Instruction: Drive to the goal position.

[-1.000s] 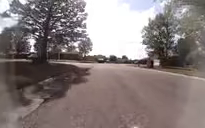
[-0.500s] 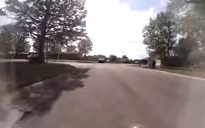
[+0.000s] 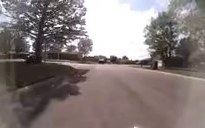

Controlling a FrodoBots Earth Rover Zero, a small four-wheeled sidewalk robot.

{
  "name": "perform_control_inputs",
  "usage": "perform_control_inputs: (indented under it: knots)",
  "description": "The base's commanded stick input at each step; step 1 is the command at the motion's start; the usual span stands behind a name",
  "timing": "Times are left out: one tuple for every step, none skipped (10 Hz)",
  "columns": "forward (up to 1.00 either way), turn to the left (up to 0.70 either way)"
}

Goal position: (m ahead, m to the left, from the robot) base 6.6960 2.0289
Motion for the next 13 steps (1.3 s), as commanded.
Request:
perform_control_inputs:
  knots:
    - [1.0,0.03]
    - [1.0,0.03]
    - [1.0,0.03]
    - [1.0,0.02]
    - [1.0,0.02]
    - [1.0,0.03]
    - [1.0,0.02]
    - [1.0,0.03]
    - [1.0,0.03]
    - [1.0,0.03]
    - [1.0,0.03]
    - [1.0,0.02]
    - [1.0,0.02]
